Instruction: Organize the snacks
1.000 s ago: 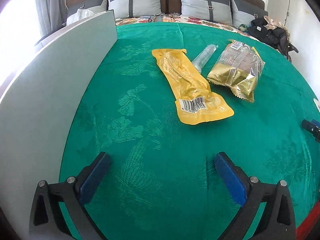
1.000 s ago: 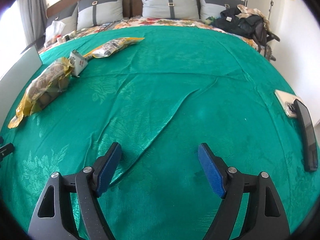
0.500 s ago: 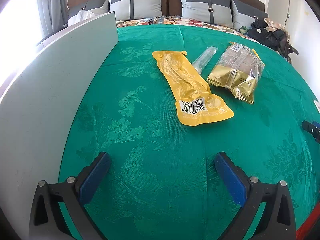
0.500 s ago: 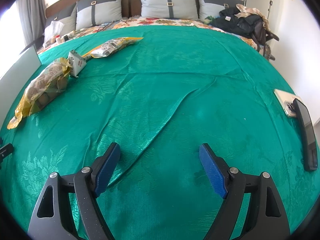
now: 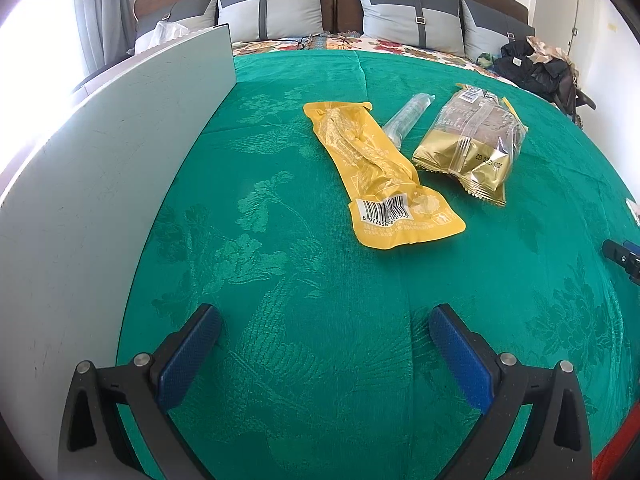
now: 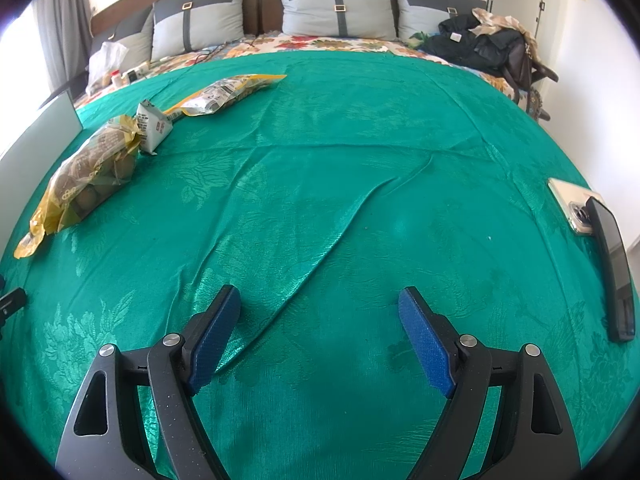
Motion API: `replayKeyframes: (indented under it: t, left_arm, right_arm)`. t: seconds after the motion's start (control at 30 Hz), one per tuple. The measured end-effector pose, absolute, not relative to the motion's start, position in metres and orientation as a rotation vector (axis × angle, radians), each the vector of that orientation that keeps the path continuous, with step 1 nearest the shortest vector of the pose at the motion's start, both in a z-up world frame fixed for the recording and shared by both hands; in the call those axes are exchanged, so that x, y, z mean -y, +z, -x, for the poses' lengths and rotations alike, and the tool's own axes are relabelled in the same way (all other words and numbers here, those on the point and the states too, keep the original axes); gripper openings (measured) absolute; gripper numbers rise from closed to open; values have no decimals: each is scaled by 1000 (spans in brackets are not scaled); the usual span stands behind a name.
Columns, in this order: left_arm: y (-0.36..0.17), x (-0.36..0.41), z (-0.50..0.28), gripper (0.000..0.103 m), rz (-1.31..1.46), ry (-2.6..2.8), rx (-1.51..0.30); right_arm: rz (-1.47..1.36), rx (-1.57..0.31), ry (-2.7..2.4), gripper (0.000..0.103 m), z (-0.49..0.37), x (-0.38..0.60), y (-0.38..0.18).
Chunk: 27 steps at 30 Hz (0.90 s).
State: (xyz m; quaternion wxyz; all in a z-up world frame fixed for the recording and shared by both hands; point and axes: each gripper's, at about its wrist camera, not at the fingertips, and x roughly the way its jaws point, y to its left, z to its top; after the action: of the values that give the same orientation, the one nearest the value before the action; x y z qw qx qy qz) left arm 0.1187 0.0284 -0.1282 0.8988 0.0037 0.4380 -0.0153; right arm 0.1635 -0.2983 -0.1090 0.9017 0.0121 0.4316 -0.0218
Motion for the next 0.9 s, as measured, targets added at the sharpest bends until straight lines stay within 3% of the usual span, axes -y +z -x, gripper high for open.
replayKeyframes:
  t: [0.2,0.33,0.43,0.6,0.9]
  left_arm:
    - [-125,-24,-114,103,-37,-121,-934]
    - [-117,-34,-103,102,112,-191,-948]
    - [-105,-32,-119,102,188,-222,-975]
    - [-83,-13,-169,102,82,-156,-1002]
    - [-112,-6,-224,89,34,-58,-1125]
  right_arm:
    - [-25,-893,-45,84,-164,298,-109]
    - [-25,-893,-45,84,-164,298,-109]
    - [-25,-893,-45,84,-164,298,-109]
    - [-26,-893,-43,84,-164,298,-109]
    - [-26,-894,-45,85,-164,297,-109]
